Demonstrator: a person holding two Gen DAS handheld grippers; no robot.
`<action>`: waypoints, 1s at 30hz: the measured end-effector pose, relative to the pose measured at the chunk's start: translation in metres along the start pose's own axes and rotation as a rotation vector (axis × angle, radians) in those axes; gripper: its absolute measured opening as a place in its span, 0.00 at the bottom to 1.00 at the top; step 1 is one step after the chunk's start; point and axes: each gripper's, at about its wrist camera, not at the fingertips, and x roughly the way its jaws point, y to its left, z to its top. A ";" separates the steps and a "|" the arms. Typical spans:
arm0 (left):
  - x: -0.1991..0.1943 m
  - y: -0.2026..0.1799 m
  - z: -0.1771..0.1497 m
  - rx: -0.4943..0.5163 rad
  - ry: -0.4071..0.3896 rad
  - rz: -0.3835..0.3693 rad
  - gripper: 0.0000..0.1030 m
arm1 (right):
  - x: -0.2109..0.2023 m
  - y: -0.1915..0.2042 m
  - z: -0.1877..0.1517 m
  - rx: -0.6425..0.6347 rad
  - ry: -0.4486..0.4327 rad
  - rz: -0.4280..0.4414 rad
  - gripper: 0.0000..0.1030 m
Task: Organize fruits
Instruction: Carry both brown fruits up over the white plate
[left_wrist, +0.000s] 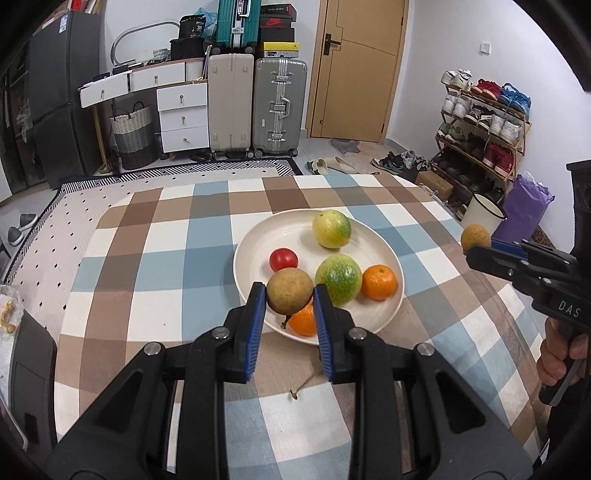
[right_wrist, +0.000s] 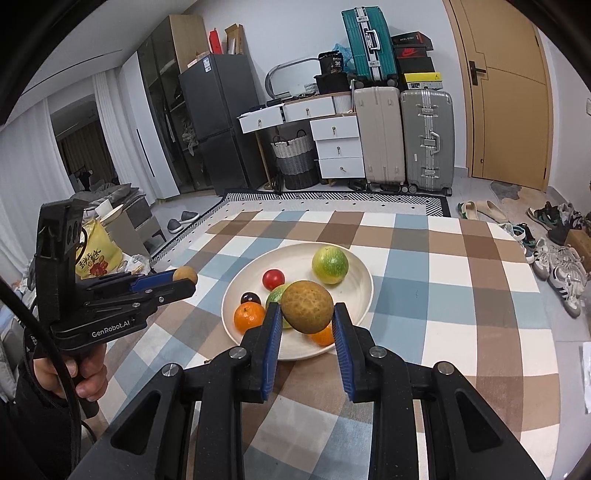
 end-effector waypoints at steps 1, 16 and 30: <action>0.002 0.000 0.002 0.002 0.001 0.002 0.23 | 0.002 -0.001 0.002 0.001 -0.001 -0.001 0.27; 0.056 0.007 0.022 0.016 0.032 0.031 0.23 | 0.044 -0.019 0.020 0.038 0.015 0.003 0.27; 0.106 0.024 0.025 0.005 0.092 0.037 0.23 | 0.101 -0.030 0.014 0.067 0.083 0.006 0.27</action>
